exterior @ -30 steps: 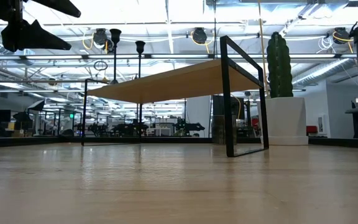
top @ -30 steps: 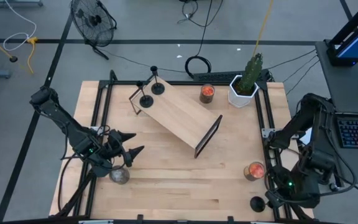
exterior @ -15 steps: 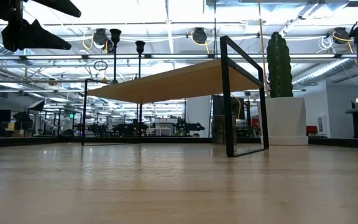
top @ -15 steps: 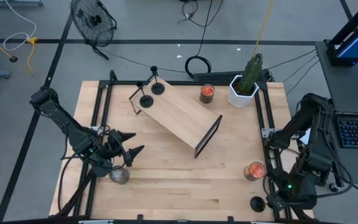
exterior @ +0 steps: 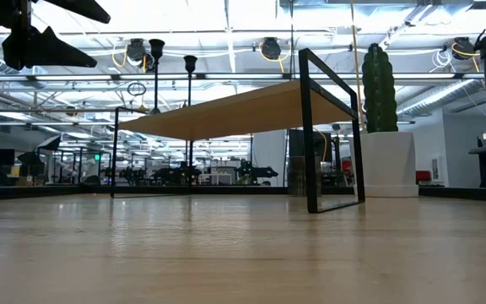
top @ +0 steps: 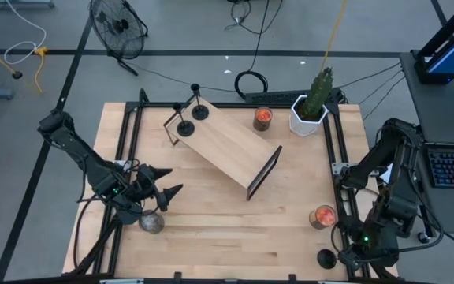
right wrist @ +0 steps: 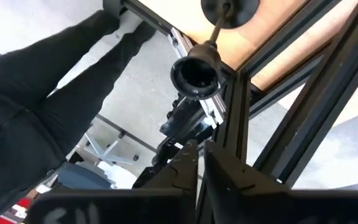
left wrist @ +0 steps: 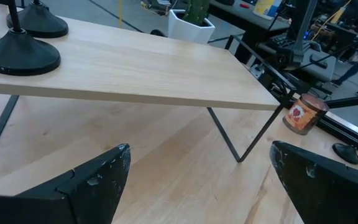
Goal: Pick & Place candle stick holders
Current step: Put the black candle holder on the shelf
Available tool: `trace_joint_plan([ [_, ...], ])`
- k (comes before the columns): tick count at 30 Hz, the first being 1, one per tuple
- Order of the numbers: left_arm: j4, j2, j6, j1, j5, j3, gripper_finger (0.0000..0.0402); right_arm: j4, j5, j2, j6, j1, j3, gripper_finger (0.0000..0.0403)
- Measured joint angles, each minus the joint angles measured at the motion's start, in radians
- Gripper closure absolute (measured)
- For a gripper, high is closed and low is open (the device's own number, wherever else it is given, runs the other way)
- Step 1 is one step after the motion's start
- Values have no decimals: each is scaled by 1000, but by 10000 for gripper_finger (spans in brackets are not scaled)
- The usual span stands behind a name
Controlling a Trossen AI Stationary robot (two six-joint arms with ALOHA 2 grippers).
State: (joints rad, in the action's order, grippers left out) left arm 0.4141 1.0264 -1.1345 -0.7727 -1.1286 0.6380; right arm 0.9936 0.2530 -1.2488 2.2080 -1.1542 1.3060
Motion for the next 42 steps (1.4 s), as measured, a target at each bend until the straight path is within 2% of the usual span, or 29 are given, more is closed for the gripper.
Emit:
trace_joint_plan([
  [4,0,0,1,0,0,0,9,3,-42,1,-3,0,0,343],
  [11,0,0,7,0,0,0,9,46,-43,1,22,0,-2,269],
  [17,0,0,7,0,0,0,9,-6,-28,2,30,0,-73,234],
  [21,0,0,7,0,0,0,9,-123,13,1,27,0,-135,230],
  [26,1,0,8,0,0,0,9,-203,11,1,25,0,-190,238],
  [39,1,0,6,0,0,0,9,-296,8,59,36,-10,-200,240],
  [42,1,0,9,0,0,0,9,-260,-42,84,45,-20,-200,242],
])
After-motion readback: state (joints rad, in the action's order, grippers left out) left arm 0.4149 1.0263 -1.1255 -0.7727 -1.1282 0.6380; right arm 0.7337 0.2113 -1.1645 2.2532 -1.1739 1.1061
